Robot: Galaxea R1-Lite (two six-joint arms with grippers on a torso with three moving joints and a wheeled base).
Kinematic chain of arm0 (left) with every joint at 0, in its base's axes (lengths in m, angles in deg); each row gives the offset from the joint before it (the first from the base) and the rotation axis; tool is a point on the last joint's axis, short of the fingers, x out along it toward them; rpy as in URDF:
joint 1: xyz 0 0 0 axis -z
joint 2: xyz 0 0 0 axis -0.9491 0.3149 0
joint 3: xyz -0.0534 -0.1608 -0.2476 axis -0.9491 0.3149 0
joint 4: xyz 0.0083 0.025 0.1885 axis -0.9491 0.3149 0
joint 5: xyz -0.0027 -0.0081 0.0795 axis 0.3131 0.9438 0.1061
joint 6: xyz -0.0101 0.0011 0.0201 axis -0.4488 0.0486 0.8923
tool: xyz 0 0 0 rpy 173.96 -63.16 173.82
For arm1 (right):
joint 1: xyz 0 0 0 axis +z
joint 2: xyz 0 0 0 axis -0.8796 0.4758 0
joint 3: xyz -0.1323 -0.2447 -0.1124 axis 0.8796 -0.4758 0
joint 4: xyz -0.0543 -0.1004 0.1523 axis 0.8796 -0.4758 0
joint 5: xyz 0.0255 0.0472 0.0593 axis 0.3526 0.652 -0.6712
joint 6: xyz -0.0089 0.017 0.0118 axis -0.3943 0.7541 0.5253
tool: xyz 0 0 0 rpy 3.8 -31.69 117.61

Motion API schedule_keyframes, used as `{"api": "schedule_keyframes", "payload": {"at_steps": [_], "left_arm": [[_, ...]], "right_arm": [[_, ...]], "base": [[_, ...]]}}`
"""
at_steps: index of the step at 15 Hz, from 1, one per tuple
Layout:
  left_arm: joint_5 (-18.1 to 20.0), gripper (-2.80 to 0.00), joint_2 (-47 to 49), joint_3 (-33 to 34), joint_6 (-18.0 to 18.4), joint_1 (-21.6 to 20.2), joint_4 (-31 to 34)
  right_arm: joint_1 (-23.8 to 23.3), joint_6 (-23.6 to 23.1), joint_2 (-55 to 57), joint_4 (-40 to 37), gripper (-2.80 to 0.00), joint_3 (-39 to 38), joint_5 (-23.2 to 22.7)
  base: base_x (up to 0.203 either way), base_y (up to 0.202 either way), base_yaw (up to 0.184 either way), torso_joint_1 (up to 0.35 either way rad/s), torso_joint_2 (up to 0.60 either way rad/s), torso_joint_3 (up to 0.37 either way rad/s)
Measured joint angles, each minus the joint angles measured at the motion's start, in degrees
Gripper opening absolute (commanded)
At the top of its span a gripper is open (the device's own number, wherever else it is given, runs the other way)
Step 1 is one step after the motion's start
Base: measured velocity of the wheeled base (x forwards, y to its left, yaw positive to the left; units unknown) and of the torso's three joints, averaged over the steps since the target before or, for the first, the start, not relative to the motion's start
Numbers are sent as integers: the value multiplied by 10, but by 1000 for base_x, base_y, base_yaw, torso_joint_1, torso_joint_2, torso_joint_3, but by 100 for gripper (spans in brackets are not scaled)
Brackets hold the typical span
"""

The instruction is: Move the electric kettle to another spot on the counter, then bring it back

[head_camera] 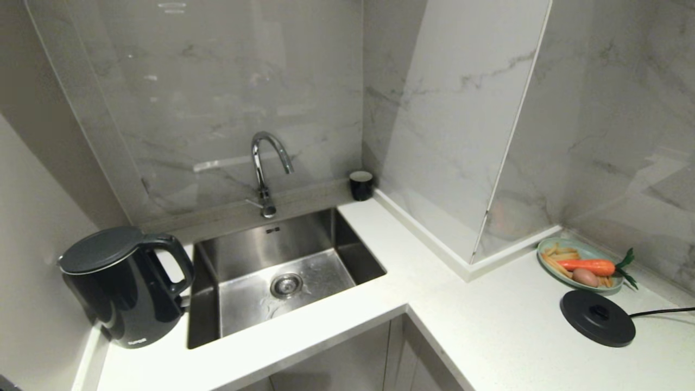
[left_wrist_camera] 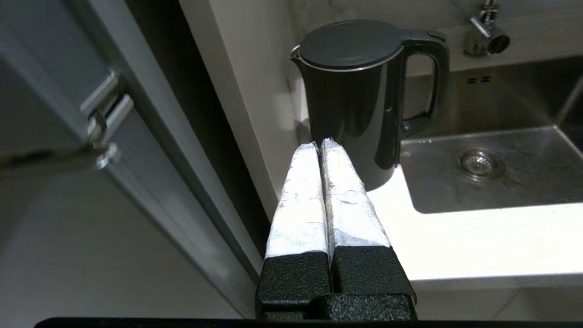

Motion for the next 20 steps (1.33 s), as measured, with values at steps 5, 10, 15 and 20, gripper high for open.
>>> {"api": "schedule_keyframes", "payload": {"at_steps": [5, 10, 15, 20], "left_arm": [[207, -280, -172, 72, -6, -23, 82], [306, -280, -211, 94, -30, -27, 108], [306, -280, -216, 95, -30, -27, 108], [306, -280, -216, 95, -30, -27, 111]], "right_arm": [[0, 0, 0, 0, -280, 0, 0], [0, -1, 0, 0, -280, 0, 0], [0, -1, 0, 0, -280, 0, 0], [0, -1, 0, 0, -280, 0, 0]], "base": [[0, 0, 0, 0, 0, 0], [0, 0, 0, 0, 0, 0], [0, 0, 0, 0, 0, 0], [0, 0, 0, 0, 0, 0]]}}
